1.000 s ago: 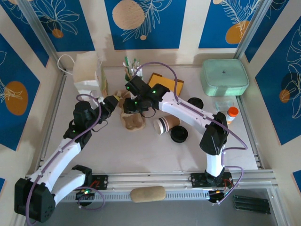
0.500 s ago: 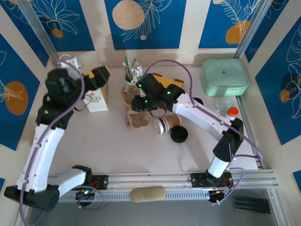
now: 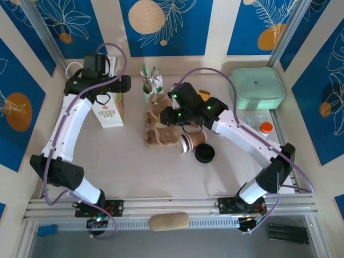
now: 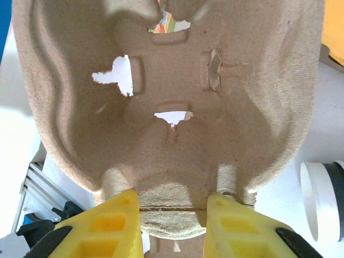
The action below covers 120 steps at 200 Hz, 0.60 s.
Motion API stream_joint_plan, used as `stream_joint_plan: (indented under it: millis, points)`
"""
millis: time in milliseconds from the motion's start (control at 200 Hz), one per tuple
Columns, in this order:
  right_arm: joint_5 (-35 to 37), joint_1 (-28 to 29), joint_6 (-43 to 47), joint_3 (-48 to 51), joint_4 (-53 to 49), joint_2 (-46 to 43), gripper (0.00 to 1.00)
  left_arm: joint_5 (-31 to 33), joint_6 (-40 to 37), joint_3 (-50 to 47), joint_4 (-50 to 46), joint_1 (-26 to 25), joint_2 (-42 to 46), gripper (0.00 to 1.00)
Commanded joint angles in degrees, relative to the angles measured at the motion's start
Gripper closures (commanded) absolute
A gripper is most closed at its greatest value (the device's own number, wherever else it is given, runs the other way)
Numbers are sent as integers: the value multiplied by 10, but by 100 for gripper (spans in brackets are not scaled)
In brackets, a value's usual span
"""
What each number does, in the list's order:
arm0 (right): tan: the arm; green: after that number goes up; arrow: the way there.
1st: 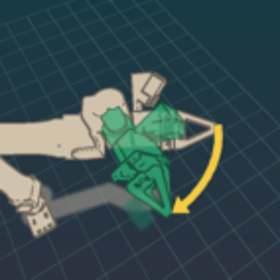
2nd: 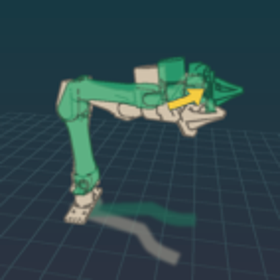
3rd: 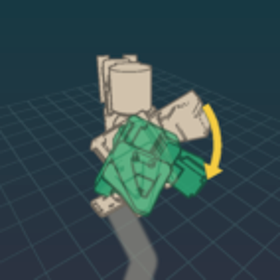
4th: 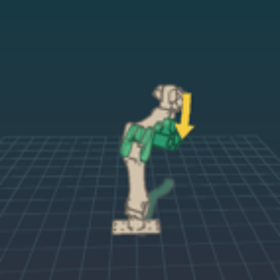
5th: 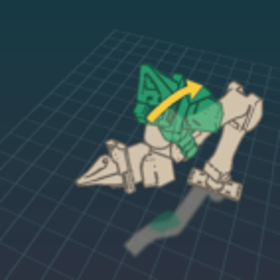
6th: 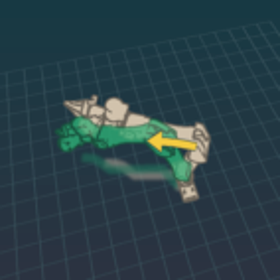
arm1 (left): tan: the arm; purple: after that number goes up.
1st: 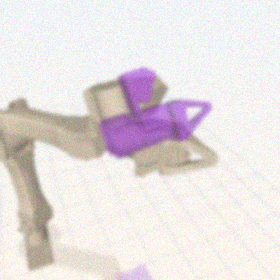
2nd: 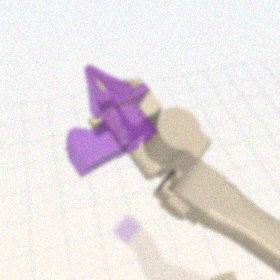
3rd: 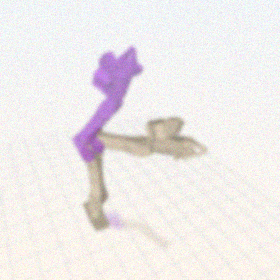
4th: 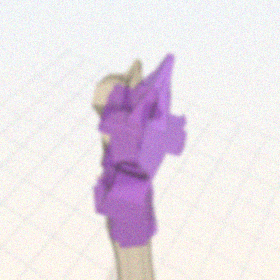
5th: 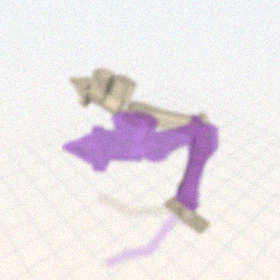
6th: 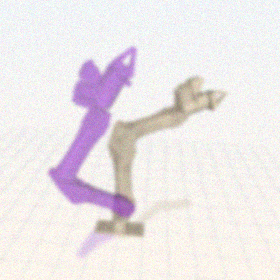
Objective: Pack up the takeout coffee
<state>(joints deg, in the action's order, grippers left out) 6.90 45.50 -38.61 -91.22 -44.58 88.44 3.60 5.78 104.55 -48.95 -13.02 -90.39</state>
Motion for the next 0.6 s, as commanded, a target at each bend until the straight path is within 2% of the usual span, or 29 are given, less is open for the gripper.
stream_joint_plan:
  millis: [0, 185, 335, 425, 595]
  points:
    - [-22, -7, -4, 9, 0, -25, 74, 55, -42, 45, -6, 5, -16, 13]
    - [-22, -15, -5, 20, -8, -46, 74, 78, -60, 74, 6, 5, -64, 16]
    - [-19, -22, -5, 32, -13, -67, 74, 81, -73, 84, 17, 5, -96, 26]
    - [-20, -25, -6, 38, -15, -78, 74, 74, -82, 89, 17, 5, -112, 37]
    - [-24, -31, -1, 37, -21, -88, 74, 56, -86, 96, 0, 5, -117, 79]
